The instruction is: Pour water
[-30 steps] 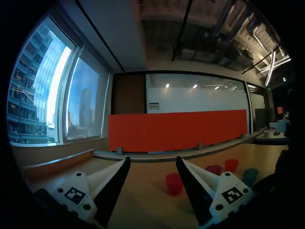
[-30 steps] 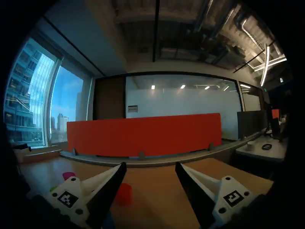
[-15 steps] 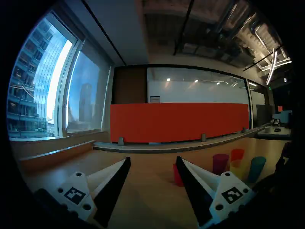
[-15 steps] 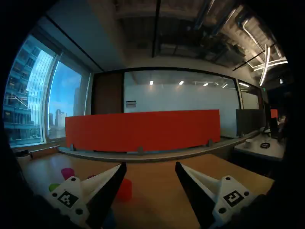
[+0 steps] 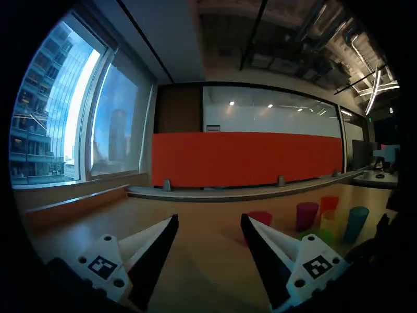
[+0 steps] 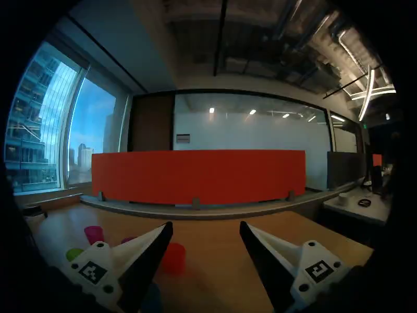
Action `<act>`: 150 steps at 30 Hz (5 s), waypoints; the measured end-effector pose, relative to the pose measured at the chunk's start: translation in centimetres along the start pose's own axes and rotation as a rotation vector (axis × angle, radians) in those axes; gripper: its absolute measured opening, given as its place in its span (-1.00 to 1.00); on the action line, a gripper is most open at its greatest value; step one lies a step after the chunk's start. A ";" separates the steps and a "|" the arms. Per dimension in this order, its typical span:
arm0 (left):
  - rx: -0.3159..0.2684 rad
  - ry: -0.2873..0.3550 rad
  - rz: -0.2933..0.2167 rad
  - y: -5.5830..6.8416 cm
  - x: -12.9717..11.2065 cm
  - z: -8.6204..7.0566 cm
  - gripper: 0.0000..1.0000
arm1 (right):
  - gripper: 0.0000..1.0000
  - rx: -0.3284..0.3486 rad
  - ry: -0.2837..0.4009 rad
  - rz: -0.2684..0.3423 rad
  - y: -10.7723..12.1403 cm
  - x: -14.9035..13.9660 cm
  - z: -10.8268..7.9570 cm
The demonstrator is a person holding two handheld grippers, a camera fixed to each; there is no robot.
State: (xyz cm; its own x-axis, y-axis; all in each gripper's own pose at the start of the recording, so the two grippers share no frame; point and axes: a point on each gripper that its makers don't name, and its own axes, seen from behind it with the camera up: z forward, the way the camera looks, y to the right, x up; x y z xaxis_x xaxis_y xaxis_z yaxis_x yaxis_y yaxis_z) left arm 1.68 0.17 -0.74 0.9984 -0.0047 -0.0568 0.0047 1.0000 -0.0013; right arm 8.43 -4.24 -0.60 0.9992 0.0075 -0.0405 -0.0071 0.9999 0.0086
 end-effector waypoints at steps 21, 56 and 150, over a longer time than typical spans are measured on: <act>-0.013 -0.055 -0.001 0.2 -1.7 0.8 0.76 | 0.98 0.003 -0.003 0.005 0.2 -0.2 0.1; -0.012 -0.057 0.005 0.1 -1.7 0.6 0.76 | 0.98 -0.006 0.049 -0.011 1.6 -0.6 -0.9; -0.012 -0.057 0.004 0.1 -1.7 0.6 0.76 | 0.98 -0.010 -0.042 -0.008 4.3 -8.4 0.3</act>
State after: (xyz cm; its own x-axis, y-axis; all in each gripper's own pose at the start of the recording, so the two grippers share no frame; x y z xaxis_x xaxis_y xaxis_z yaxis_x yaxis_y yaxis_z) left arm 0.03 0.23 -0.02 1.0000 -0.0002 0.0002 0.0002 0.9999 -0.0135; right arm 0.04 -0.02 0.08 1.0000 -0.0005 0.0010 0.0005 1.0000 -0.0014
